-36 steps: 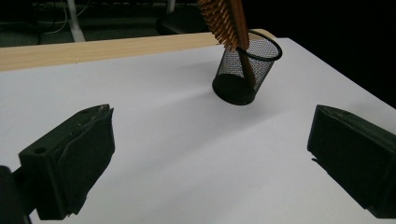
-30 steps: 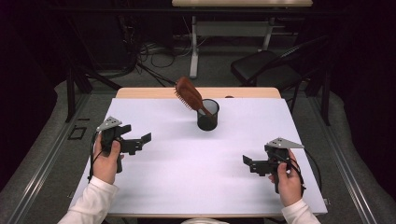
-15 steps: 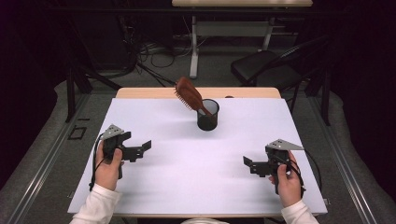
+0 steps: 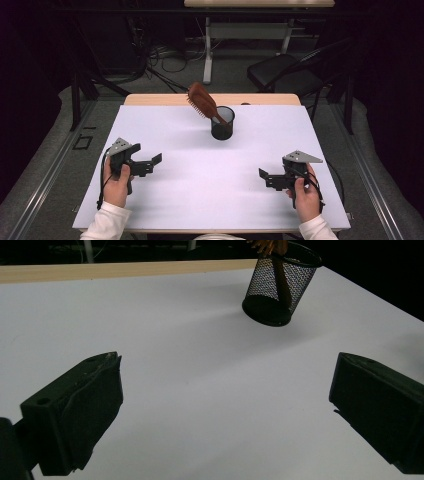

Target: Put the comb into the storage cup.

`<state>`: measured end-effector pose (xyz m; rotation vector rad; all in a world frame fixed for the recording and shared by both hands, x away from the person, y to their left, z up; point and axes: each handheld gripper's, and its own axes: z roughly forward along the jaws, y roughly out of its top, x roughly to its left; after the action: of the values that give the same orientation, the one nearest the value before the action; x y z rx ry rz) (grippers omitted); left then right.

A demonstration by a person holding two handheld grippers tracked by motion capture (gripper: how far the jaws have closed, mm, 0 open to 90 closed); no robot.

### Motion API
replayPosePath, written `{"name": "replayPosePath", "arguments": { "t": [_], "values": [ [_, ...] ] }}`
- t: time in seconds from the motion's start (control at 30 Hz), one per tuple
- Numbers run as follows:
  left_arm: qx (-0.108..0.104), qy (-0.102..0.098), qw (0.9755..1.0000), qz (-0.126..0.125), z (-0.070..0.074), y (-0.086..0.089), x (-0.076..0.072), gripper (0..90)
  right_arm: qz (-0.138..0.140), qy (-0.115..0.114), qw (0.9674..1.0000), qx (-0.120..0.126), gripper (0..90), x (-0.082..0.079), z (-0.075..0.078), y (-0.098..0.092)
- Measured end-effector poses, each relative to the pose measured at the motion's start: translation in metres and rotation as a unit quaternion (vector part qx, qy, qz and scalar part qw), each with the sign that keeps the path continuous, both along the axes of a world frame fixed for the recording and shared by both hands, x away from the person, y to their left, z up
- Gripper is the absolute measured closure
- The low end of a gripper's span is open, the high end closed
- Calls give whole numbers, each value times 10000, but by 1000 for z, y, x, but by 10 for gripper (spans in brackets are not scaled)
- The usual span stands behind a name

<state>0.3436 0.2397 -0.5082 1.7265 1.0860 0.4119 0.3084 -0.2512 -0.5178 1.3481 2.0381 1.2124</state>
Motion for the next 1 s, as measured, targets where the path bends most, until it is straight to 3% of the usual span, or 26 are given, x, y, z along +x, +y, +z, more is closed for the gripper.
{"name": "replayPosePath", "arguments": {
  "t": [0.47, 1.0],
  "values": [
    [62, -67, 9999, -134, -10, 1, -3, 9, 77, -62, 9999, -48, 0, -2, -6, 4],
    [-22, 4, 10000, -74, -12, 5, -2, 9, 81, -73, 9999, -47, 0, -2, -8, 4]
  ]
}}
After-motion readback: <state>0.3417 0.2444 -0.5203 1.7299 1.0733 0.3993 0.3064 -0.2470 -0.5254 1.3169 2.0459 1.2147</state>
